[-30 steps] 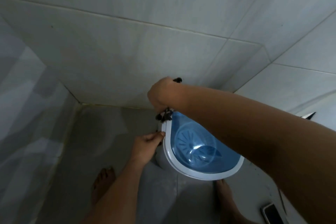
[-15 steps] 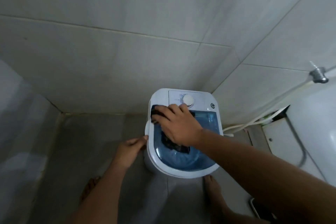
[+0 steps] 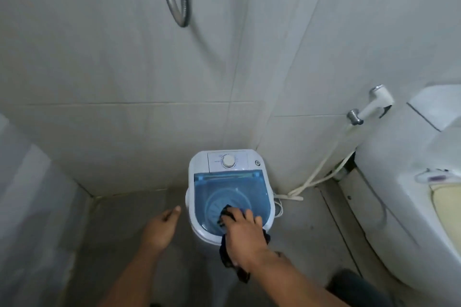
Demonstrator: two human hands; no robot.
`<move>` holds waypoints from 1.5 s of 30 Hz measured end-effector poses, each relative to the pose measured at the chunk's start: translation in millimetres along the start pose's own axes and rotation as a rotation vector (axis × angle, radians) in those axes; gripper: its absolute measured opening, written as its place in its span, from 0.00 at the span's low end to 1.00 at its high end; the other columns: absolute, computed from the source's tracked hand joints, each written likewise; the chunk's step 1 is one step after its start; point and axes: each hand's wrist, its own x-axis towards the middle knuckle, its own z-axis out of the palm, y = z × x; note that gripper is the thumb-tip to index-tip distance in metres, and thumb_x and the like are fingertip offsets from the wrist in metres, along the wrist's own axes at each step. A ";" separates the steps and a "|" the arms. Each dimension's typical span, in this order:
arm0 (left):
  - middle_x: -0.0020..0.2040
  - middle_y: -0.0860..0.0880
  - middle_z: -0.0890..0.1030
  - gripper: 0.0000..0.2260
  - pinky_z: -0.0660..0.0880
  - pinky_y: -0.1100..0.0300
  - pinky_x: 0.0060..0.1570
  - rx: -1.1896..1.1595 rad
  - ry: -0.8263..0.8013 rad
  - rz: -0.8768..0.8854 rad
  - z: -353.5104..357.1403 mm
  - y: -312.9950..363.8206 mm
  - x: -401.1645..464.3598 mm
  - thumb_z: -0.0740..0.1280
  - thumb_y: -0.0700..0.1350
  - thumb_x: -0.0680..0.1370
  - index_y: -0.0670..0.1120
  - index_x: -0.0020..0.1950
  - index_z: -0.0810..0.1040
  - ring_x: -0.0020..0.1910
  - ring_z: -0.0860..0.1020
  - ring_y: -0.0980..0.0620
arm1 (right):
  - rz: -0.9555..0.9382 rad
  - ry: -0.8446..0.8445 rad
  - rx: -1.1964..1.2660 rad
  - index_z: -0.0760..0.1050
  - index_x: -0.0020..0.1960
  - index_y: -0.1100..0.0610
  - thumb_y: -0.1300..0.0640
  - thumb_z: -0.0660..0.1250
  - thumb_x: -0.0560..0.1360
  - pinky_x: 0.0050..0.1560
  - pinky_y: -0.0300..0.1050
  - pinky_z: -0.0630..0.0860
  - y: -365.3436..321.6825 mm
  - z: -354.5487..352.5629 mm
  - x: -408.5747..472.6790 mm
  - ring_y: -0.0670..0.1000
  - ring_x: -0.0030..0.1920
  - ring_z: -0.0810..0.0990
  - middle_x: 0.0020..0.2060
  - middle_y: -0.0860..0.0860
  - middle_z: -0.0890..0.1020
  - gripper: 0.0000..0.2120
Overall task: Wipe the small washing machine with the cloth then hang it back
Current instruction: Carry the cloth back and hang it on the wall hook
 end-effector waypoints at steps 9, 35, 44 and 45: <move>0.54 0.50 0.86 0.23 0.78 0.48 0.57 -0.203 -0.434 0.194 -19.6 94.1 -175.8 0.74 0.65 0.67 0.53 0.56 0.84 0.55 0.83 0.48 | 0.057 0.306 1.191 0.80 0.62 0.48 0.63 0.77 0.74 0.64 0.37 0.75 -14.8 -149.3 -96.6 0.41 0.58 0.82 0.57 0.45 0.85 0.20; 0.36 0.47 0.78 0.10 0.74 0.57 0.35 -0.380 -0.320 0.738 -130.1 256.5 -337.8 0.75 0.46 0.71 0.47 0.42 0.74 0.33 0.77 0.50 | -0.174 0.353 1.383 0.84 0.53 0.54 0.55 0.70 0.79 0.49 0.51 0.80 -43.7 -428.4 -162.1 0.51 0.43 0.84 0.42 0.52 0.86 0.06; 0.48 0.51 0.84 0.14 0.72 0.59 0.41 -0.196 0.001 0.977 -201.4 294.9 -343.6 0.69 0.37 0.75 0.48 0.34 0.67 0.43 0.81 0.50 | -0.310 0.432 1.082 0.82 0.52 0.53 0.63 0.58 0.81 0.41 0.37 0.75 -98.3 -472.4 -141.6 0.45 0.39 0.81 0.40 0.50 0.83 0.14; 0.52 0.50 0.85 0.14 0.75 0.59 0.45 -0.170 0.042 1.010 -208.8 301.0 -346.1 0.67 0.35 0.75 0.47 0.34 0.67 0.48 0.82 0.51 | -0.348 0.412 1.033 0.82 0.50 0.53 0.59 0.60 0.82 0.44 0.40 0.76 -107.6 -473.9 -135.6 0.47 0.42 0.81 0.41 0.50 0.83 0.12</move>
